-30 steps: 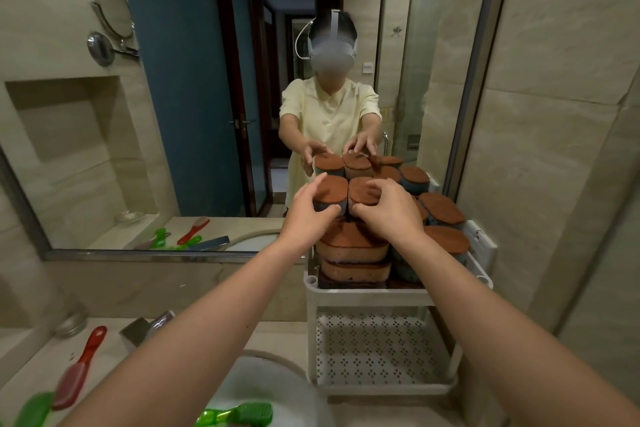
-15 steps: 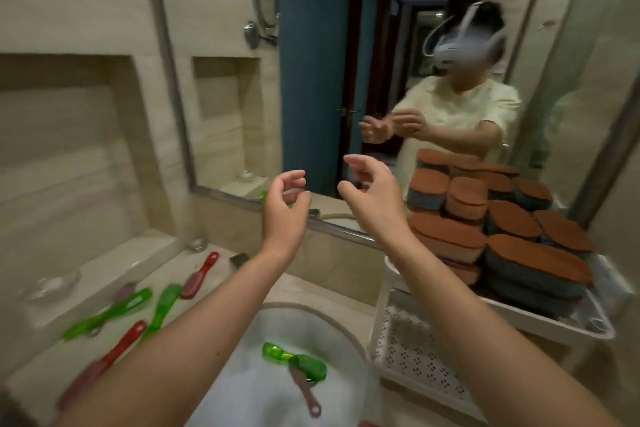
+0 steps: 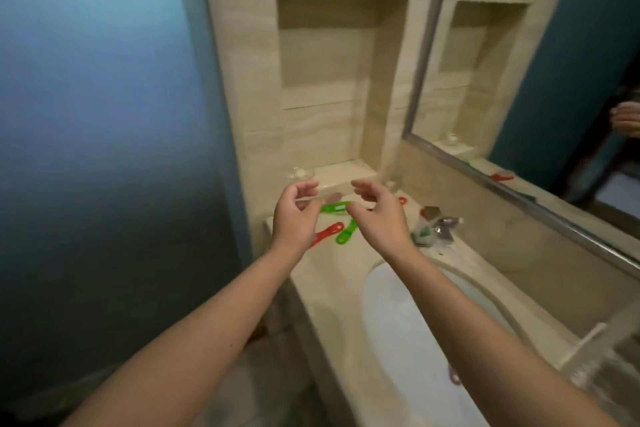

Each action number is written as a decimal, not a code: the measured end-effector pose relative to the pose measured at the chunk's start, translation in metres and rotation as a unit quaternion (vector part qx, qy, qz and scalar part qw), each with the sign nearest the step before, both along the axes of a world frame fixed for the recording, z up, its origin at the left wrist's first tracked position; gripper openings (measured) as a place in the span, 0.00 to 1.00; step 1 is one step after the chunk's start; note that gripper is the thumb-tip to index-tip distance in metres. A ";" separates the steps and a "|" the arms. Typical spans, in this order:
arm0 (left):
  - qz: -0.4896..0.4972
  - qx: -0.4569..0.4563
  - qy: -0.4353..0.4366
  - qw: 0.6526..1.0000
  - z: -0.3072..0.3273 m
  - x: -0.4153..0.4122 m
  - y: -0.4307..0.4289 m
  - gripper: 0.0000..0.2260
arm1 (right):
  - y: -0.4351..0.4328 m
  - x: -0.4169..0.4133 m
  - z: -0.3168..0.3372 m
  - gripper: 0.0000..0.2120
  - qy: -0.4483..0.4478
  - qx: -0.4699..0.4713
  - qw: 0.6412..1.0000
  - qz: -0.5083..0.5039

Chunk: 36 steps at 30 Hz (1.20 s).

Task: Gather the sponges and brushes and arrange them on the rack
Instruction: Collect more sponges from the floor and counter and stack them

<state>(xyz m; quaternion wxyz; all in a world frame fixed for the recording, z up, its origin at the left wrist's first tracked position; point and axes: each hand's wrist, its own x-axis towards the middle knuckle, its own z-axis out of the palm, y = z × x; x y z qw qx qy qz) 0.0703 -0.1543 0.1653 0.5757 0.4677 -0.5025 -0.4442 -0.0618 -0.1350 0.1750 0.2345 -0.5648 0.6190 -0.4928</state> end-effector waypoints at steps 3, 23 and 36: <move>0.039 -0.001 -0.040 0.998 -0.021 0.056 0.011 0.13 | 0.003 0.049 -0.019 0.20 0.016 0.018 0.999 0.040; 0.286 0.097 -0.123 0.945 -0.099 0.418 0.157 0.13 | 0.074 0.422 -0.106 0.20 0.039 0.118 0.923 0.364; 0.409 0.132 -0.096 0.898 -0.143 0.591 0.283 0.13 | 0.163 0.617 -0.139 0.21 0.050 0.139 0.865 0.480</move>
